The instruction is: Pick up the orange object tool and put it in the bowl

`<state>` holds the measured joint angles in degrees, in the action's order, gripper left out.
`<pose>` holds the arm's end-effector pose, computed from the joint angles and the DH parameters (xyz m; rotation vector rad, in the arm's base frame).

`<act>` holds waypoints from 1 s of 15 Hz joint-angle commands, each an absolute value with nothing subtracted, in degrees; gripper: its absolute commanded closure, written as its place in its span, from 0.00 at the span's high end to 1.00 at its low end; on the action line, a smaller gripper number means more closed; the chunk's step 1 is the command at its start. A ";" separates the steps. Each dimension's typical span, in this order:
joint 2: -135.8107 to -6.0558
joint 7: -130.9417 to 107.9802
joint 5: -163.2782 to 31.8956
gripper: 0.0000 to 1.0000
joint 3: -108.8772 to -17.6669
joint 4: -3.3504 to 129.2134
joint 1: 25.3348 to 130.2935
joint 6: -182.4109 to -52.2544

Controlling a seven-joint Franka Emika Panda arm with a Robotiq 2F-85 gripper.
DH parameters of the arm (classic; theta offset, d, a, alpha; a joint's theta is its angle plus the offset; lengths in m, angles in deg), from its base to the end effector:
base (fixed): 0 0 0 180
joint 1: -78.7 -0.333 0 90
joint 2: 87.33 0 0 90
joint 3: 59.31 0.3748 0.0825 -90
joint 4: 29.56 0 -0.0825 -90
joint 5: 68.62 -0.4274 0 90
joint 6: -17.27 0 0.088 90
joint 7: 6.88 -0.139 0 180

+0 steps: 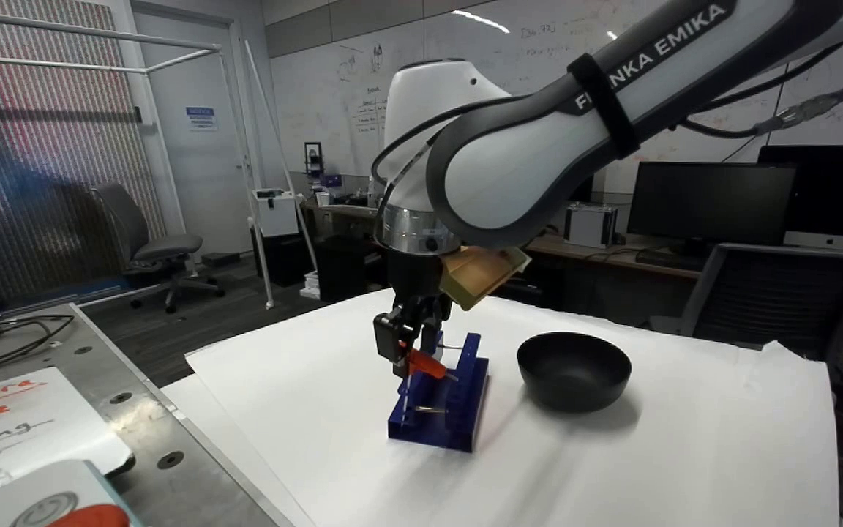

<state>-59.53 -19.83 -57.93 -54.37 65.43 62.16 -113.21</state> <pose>0.7114 0.2619 0.3395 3.0429 0.3789 0.2513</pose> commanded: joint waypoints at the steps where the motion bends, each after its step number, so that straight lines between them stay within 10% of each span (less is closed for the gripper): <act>1: -60.30 -22.03 -56.32 0.35 -55.30 64.98 61.05 -110.19; 6: -62.09 -22.24 -57.13 0.08 -54.93 65.07 61.76 -107.73; 15: -74.41 -28.82 -53.47 0.13 -55.40 62.86 61.86 -93.30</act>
<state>-70.54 -23.59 -57.49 -54.56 64.43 62.16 -99.76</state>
